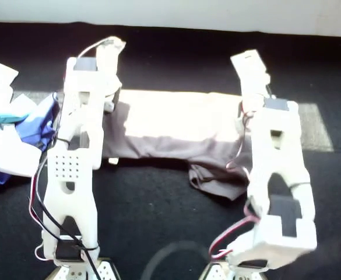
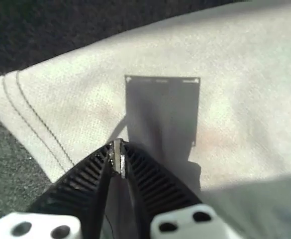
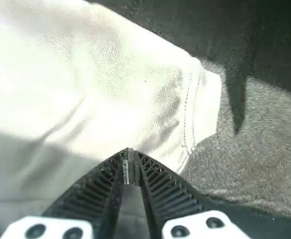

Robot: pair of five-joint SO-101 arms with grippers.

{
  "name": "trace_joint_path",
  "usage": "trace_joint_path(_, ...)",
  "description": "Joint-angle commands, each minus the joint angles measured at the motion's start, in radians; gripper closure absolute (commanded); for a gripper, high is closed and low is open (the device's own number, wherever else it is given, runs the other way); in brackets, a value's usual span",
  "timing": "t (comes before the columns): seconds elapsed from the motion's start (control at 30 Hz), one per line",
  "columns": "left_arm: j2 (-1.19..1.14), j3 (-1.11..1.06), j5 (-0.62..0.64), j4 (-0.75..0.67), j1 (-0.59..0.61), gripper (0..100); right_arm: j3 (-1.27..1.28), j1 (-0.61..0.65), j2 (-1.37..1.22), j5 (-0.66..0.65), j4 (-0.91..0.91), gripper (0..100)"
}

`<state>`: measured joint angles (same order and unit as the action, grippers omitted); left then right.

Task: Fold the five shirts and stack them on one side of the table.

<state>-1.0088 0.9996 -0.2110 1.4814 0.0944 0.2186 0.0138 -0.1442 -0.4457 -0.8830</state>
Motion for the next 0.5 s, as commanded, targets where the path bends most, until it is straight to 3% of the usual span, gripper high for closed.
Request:
trace_joint_path(0.0,-0.016,0.036,0.005,-0.095,0.033,99,-0.048,0.005,-0.151,-0.005,0.116,99.1)
trace_joint_path(0.23,-0.116,0.036,0.005,-0.354,0.102,99,-0.331,-0.021,-0.424,-0.005,0.14,99.1)
trace_joint_path(0.37,-0.14,0.036,0.005,-0.39,0.108,99,-0.486,-0.039,-0.504,-0.003,0.116,99.1)
trace_joint_path(0.47,-0.139,0.039,0.005,-0.377,0.107,99,-0.564,-0.039,-0.501,0.049,-0.001,99.1)
